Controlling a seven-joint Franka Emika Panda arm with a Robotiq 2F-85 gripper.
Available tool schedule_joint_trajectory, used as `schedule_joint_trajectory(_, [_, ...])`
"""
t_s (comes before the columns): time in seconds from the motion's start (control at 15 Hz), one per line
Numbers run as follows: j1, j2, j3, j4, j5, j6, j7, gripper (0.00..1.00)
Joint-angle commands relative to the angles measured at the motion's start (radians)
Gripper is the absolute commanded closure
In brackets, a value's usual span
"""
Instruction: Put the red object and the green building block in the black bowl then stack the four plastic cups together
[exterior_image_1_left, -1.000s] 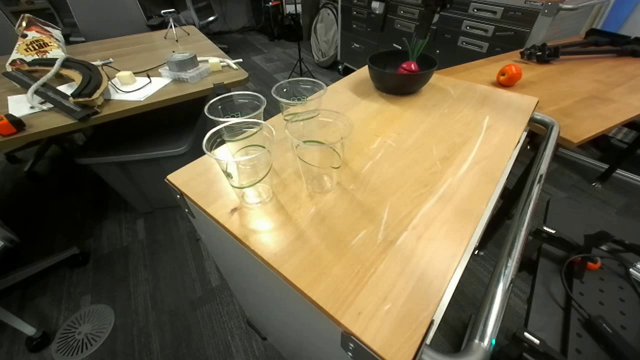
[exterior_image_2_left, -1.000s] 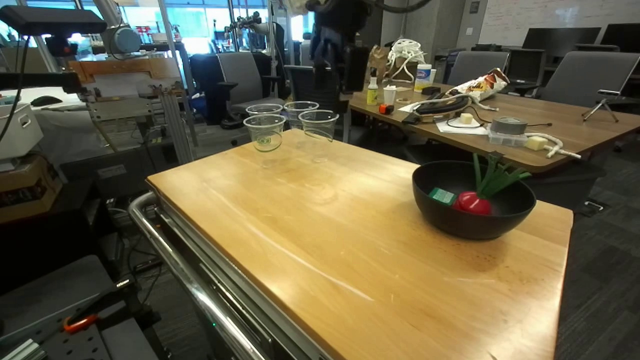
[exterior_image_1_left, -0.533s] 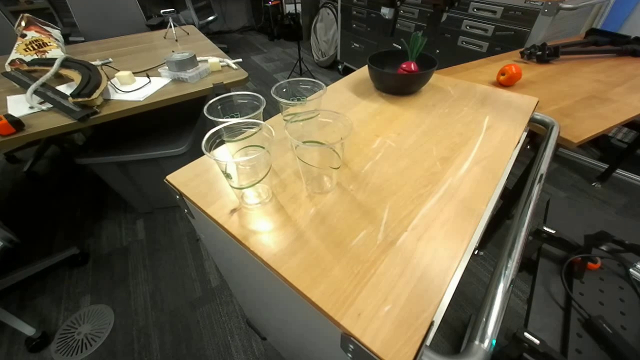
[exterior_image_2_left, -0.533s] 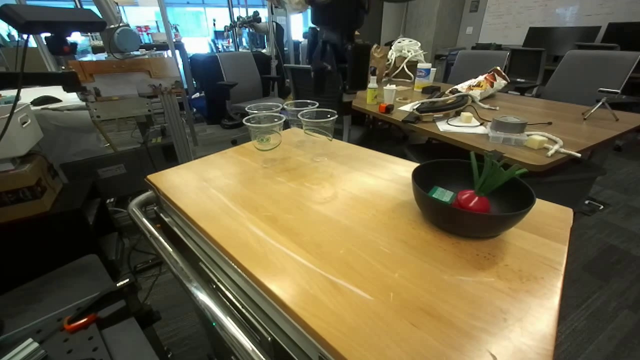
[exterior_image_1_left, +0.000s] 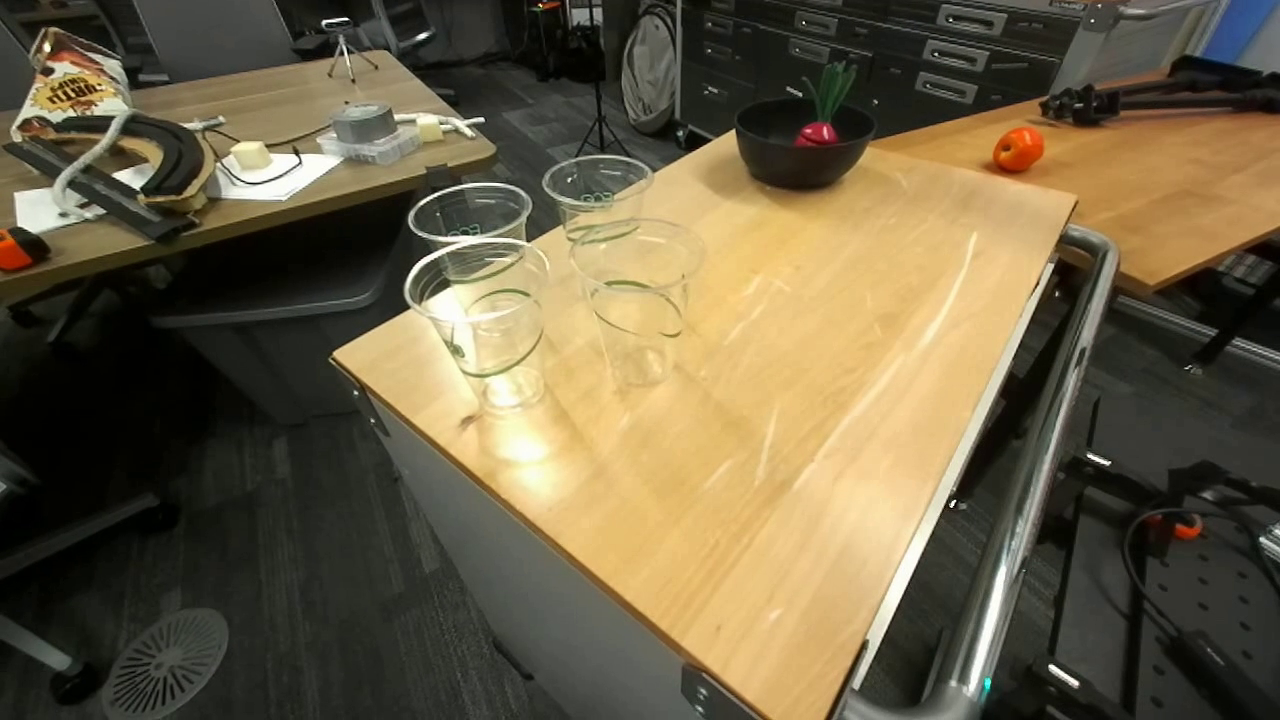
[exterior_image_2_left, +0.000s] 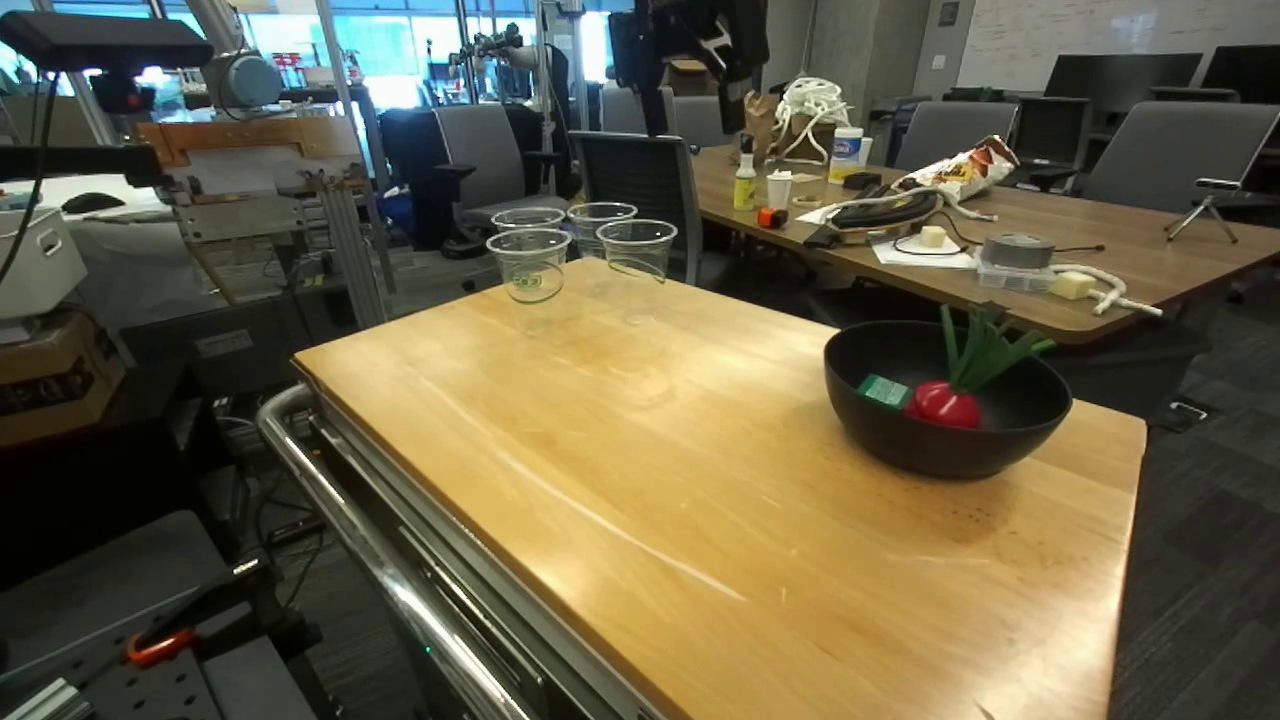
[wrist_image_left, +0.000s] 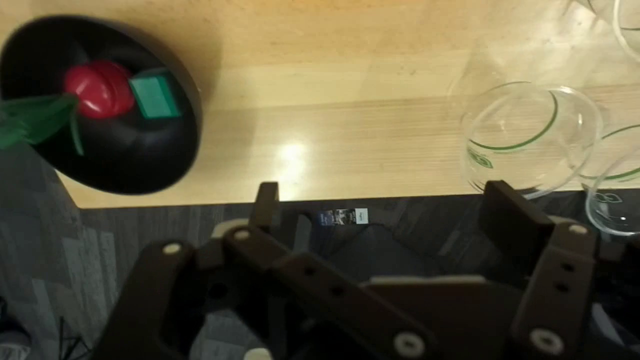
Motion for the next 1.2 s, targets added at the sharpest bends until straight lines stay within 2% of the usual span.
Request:
schedule_joint_trajectory(0.0, [0.024, 0.168, 0.013, 0.178, 0.035, 0.019, -0.096, 0.00])
schedule_joint_trajectory(0.2, [0.023, 0.275, 0.015, 0.272, 0.076, -0.008, -0.147, 0.00])
schedule_joint_trajectory(0.47, [0.010, 0.357, 0.030, 0.332, 0.141, -0.070, -0.246, 0.00])
schedule_joint_trajectory(1.07, [0.022, 0.375, 0.053, 0.317, 0.134, -0.177, -0.360, 0.00])
schedule_joint_trajectory(1.13, [0.020, 0.384, 0.056, 0.322, 0.138, -0.188, -0.371, 0.03])
